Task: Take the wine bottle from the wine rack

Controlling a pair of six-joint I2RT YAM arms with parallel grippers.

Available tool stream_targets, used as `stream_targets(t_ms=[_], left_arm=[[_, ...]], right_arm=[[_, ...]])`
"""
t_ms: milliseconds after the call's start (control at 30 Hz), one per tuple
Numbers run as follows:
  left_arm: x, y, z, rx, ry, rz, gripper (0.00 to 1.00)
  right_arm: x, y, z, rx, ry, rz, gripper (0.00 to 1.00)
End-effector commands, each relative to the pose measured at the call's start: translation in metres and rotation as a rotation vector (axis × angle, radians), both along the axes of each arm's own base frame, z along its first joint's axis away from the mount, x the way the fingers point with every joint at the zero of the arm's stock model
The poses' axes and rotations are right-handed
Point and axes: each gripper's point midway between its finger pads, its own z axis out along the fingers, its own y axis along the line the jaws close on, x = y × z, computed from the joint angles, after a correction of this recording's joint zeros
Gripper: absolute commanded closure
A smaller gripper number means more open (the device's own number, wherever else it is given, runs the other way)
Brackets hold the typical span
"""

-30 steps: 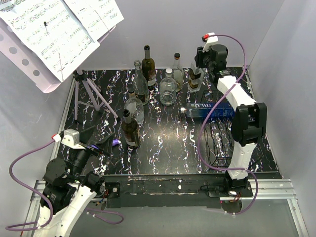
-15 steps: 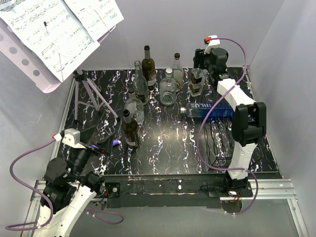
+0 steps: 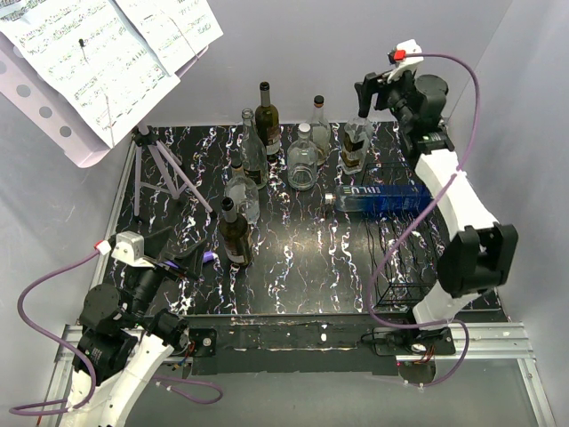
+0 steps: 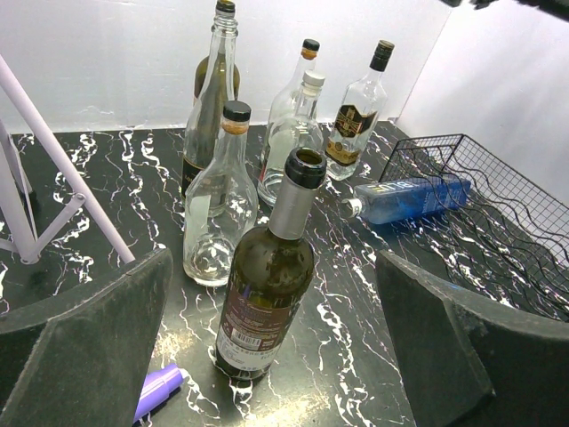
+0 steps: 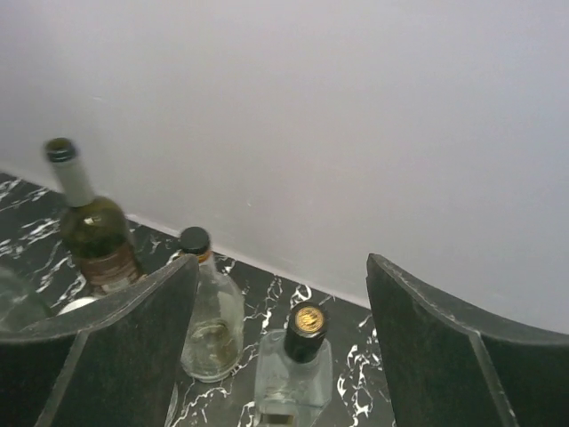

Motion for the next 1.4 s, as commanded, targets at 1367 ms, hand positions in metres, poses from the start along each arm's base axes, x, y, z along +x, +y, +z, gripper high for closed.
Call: stream_targets(t_ms=[1367], left_arm=[[-0.011, 0.01, 0.012, -0.034, -0.053, 0.021, 0.02]], right_arm=[[-0.115, 0.031, -0.277, -1.247, -0.041, 0.284, 0.12]])
